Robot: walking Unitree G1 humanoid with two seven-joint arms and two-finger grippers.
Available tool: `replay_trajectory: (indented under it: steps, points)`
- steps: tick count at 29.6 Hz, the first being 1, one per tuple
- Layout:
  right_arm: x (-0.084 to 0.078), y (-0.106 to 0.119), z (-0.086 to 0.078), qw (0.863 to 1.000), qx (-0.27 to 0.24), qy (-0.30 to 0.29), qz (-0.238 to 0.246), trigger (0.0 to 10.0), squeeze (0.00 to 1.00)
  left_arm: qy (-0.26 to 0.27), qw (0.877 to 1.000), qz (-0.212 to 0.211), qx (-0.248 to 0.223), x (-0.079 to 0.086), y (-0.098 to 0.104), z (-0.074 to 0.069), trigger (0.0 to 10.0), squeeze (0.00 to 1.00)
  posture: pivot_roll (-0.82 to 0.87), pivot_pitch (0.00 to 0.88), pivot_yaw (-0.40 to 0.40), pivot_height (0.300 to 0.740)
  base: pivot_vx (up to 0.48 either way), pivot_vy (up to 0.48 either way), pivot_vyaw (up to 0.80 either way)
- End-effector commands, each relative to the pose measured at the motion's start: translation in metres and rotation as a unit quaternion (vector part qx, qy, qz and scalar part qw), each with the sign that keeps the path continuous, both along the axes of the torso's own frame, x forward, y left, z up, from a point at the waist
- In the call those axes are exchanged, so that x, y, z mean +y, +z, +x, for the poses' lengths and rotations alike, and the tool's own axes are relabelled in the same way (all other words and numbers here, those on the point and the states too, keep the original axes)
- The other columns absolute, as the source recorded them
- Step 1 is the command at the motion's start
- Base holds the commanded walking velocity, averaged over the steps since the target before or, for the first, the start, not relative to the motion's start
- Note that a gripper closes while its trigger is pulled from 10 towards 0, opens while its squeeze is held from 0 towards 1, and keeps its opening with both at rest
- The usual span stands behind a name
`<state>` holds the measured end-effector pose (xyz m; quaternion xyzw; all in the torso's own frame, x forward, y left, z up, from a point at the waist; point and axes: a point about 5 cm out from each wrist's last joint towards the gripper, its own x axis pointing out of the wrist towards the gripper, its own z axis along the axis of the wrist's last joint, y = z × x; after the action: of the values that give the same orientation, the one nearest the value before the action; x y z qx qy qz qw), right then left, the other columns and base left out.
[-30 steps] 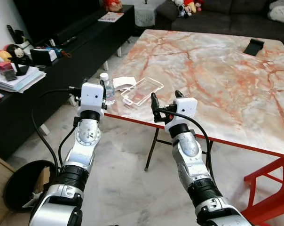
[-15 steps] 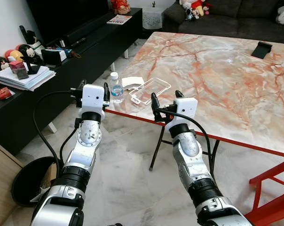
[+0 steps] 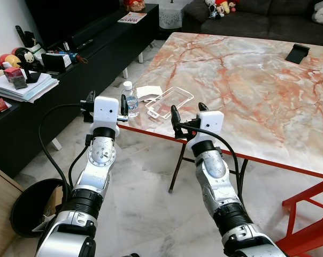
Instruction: Picking trash to rubbish bin
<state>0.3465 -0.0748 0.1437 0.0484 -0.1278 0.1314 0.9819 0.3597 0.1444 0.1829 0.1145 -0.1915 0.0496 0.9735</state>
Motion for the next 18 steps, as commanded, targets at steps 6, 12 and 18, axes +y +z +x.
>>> replay_trajectory:
  steps: [6,12,18]
  points:
    - [0.009,0.0055,-0.0036,1.0,-0.021,0.019,-0.012,10.0,0.0,0.02,1.0,-0.007,0.018,0.0079,-0.0041,0.0007,10.0,0.0,-0.09,0.026,0.052,0.74,0.046,0.0,0.1]
    - [0.0054,0.0043,-0.0033,1.0,-0.014,0.013,0.004,10.0,0.0,0.015,1.0,-0.012,0.025,0.0066,-0.0063,0.0008,10.0,0.0,-0.09,0.021,0.051,0.74,0.412,0.0,0.36]
    - [0.0033,0.0044,-0.0026,1.0,-0.014,0.011,0.003,10.0,0.0,0.015,0.999,-0.012,0.026,0.0065,-0.006,0.0012,10.0,0.0,-0.09,0.021,0.051,0.74,0.359,0.0,0.0]
